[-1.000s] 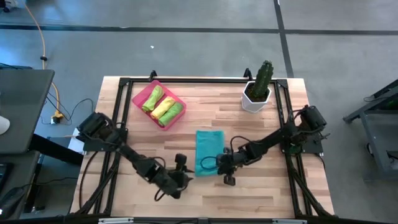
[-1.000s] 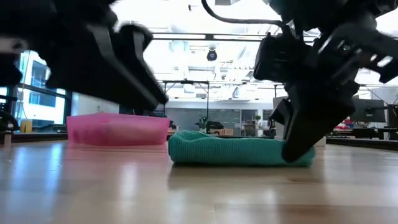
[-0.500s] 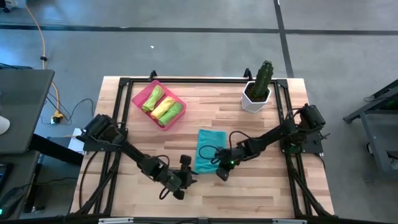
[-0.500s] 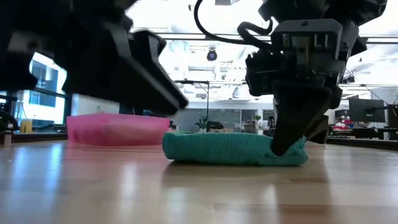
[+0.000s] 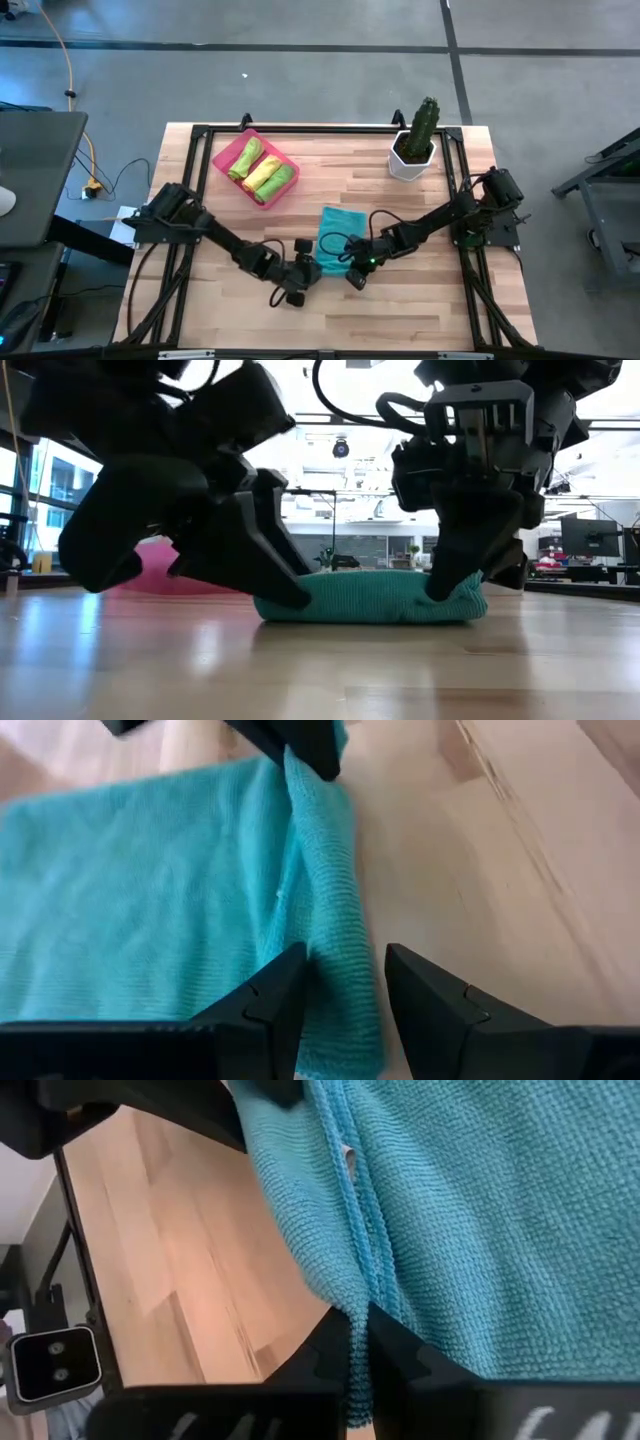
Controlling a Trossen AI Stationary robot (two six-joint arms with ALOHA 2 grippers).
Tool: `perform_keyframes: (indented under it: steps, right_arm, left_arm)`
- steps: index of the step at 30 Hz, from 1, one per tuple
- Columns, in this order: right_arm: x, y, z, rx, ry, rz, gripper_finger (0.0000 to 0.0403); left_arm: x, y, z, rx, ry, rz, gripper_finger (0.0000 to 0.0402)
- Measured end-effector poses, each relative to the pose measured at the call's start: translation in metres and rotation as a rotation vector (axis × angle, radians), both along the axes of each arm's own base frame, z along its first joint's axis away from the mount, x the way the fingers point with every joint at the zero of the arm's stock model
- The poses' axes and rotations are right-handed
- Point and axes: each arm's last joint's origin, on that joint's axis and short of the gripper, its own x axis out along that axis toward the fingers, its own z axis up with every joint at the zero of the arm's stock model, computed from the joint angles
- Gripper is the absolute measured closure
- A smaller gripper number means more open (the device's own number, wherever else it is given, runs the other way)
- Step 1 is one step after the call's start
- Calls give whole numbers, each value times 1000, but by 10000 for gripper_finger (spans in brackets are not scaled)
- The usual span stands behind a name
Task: Roll microfiber towels into tight, uniform cylinder then place into a basket
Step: Roll the blue microfiber cloth
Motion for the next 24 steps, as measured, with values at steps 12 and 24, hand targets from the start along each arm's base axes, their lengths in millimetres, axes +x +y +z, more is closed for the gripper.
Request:
perform_keyframes:
  steps: [12, 24]
  right_arm:
    - [-1, 5, 1, -75, -46, 97, 363]
    - [-7, 20, 19, -365, -329, 612, 283]
  left_arm:
    - [10, 32, -2, -572, 87, 177, 338]
    - [7, 27, -2, -1024, 208, 432, 387]
